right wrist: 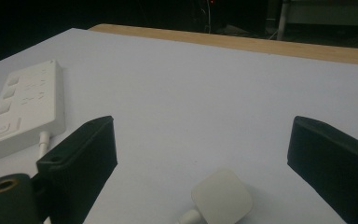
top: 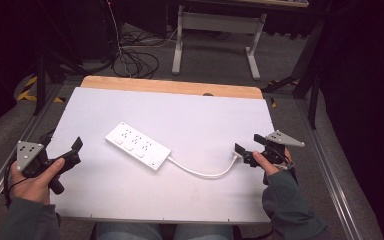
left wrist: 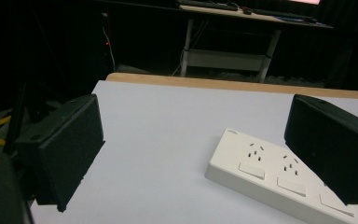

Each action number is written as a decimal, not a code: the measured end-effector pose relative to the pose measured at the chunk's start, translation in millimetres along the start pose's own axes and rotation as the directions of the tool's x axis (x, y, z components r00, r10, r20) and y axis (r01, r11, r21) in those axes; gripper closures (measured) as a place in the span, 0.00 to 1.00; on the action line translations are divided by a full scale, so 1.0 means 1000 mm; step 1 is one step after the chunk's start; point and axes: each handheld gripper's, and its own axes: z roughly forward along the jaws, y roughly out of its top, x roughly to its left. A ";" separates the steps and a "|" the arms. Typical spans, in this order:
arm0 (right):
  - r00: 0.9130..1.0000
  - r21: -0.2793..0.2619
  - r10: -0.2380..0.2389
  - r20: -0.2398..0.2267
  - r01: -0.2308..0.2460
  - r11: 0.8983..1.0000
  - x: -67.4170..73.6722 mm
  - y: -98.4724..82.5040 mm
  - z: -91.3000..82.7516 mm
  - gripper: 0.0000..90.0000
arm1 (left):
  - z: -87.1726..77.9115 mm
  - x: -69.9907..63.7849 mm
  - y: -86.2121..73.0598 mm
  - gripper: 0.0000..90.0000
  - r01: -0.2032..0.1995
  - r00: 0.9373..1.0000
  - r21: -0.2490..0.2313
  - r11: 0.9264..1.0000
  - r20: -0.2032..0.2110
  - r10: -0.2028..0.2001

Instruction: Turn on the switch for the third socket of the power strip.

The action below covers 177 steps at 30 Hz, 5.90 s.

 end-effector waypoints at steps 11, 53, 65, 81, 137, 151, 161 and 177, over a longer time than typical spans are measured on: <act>1.000 0.003 -0.003 0.008 0.003 1.000 0.000 0.000 -0.001 0.09 | 0.002 0.000 0.002 0.08 -0.005 1.000 -0.019 1.000 -0.014 0.005; 1.000 0.008 -0.023 0.007 0.023 1.000 0.002 0.000 -0.001 0.10 | 0.005 0.022 0.005 1.00 0.006 1.000 0.000 1.000 -0.030 -0.006; 1.000 0.007 -0.025 0.005 0.025 1.000 0.002 0.000 -0.001 0.10 | 0.019 0.016 0.006 1.00 -0.056 0.998 0.030 0.998 -0.006 0.056; 1.000 0.003 -0.021 0.009 0.021 1.000 0.001 0.000 -0.003 0.10 | 0.045 -0.006 0.008 1.00 -0.134 0.988 0.076 0.988 0.093 0.126; 0.999 0.002 -0.034 0.005 0.034 0.999 0.001 0.000 -0.004 0.10 | 0.088 -0.042 -0.001 1.00 -0.306 0.935 0.250 0.919 0.262 0.240; 1.000 -0.001 -0.031 -0.001 0.031 1.000 0.001 0.000 -0.004 0.10 | 0.107 -0.051 -0.009 1.00 -0.341 0.919 0.321 0.884 0.313 0.240; 0.999 -0.001 -0.038 0.002 0.038 0.999 0.001 0.000 -0.004 0.10 | 0.120 -0.061 -0.021 1.00 -0.394 0.895 0.385 0.835 0.367 0.253; 0.999 -0.001 -0.039 0.004 0.039 0.999 0.001 0.000 -0.005 0.10 | 0.124 -0.063 -0.025 1.00 -0.424 0.886 0.415 0.805 0.371 0.276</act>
